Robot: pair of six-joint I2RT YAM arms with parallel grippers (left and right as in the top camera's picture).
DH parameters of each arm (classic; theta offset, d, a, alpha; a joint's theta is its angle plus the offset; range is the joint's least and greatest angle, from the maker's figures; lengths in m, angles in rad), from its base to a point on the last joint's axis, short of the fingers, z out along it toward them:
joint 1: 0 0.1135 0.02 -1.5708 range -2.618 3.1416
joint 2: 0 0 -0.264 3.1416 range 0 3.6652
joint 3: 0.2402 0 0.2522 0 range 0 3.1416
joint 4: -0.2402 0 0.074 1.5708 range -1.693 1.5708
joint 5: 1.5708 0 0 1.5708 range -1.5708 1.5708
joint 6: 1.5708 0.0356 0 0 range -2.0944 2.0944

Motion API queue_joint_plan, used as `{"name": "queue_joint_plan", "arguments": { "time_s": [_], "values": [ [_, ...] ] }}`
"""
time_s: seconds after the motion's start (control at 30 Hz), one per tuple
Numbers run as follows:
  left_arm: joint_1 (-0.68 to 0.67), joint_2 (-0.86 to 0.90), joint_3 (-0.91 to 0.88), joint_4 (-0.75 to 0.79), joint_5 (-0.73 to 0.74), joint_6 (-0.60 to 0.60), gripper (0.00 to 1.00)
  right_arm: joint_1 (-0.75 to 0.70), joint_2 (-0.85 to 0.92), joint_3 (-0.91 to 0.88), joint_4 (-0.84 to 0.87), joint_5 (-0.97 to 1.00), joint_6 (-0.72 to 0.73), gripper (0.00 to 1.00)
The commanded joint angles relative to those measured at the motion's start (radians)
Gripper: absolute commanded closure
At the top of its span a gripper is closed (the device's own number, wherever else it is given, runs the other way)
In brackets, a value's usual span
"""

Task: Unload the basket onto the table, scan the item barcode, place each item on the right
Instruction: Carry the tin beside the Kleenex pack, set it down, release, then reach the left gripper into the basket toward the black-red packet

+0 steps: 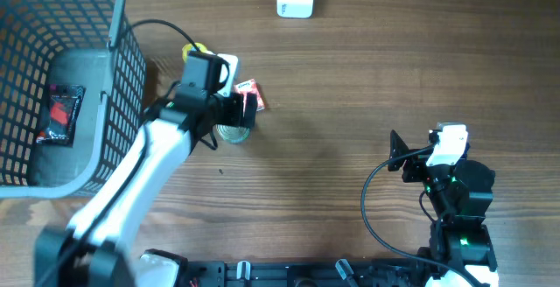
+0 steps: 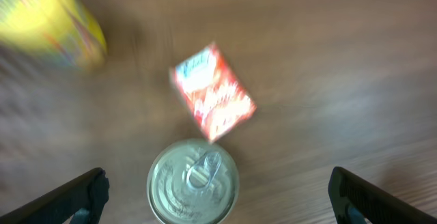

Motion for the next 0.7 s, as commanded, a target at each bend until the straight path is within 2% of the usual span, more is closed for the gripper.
{"name": "queue_joint_plan", "arguments": {
  "time_s": [0.0,0.2,0.3,0.47,0.67],
  "values": [
    [0.003,-0.176,0.0,0.071,0.013,-0.002,0.0,-0.003,0.0,0.02,0.003,-0.001,-0.005,0.0],
    [0.011,-0.389,0.012,0.387,-0.009,-0.003,0.0,-0.003,0.0,0.02,0.001,-0.001,-0.004,0.0],
    [0.05,-0.417,0.067,0.462,-0.125,-0.003,0.0,-0.003,0.0,0.02,-0.003,-0.001,-0.003,0.0],
    [0.225,-0.393,0.201,0.42,-0.377,-0.002,0.0,-0.003,0.0,0.02,-0.006,-0.001,-0.003,0.0],
    [0.512,-0.333,0.236,0.32,-0.399,-0.065,0.0,-0.003,0.0,0.02,-0.009,-0.002,-0.003,0.0]
  ]
}}
